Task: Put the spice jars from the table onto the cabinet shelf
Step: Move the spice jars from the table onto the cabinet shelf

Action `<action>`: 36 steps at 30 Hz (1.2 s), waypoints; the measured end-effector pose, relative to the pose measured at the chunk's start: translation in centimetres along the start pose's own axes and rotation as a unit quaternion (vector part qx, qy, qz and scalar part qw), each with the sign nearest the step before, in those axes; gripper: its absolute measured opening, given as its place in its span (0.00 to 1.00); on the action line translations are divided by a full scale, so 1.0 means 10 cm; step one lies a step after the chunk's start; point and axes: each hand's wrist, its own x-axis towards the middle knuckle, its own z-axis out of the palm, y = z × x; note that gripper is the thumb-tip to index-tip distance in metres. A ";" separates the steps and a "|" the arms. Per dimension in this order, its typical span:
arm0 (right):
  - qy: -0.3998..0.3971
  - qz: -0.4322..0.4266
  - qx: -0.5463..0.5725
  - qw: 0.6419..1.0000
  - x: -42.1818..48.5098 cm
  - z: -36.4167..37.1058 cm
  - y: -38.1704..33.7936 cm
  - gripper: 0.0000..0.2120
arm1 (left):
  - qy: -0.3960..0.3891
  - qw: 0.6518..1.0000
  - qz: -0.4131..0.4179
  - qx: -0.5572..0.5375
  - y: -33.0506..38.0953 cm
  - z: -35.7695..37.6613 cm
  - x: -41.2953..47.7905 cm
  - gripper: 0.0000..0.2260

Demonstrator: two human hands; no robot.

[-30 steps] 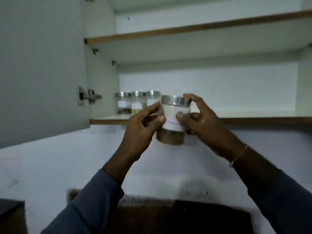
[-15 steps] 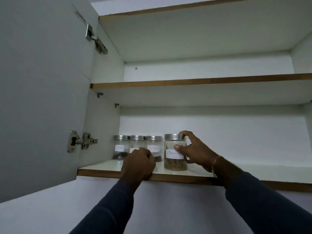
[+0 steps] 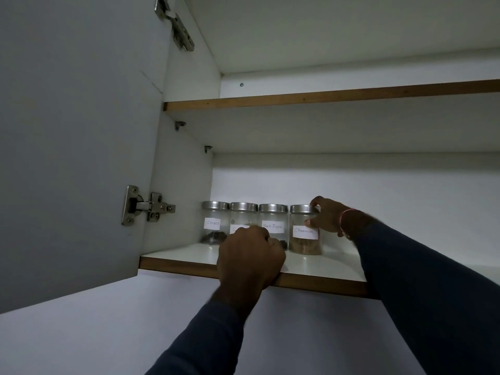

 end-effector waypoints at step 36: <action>0.036 0.220 0.249 0.943 -5.36 1.55 1.81 0.05 | -0.240 0.915 -0.110 -0.304 -0.01 0.03 -4.50 0.04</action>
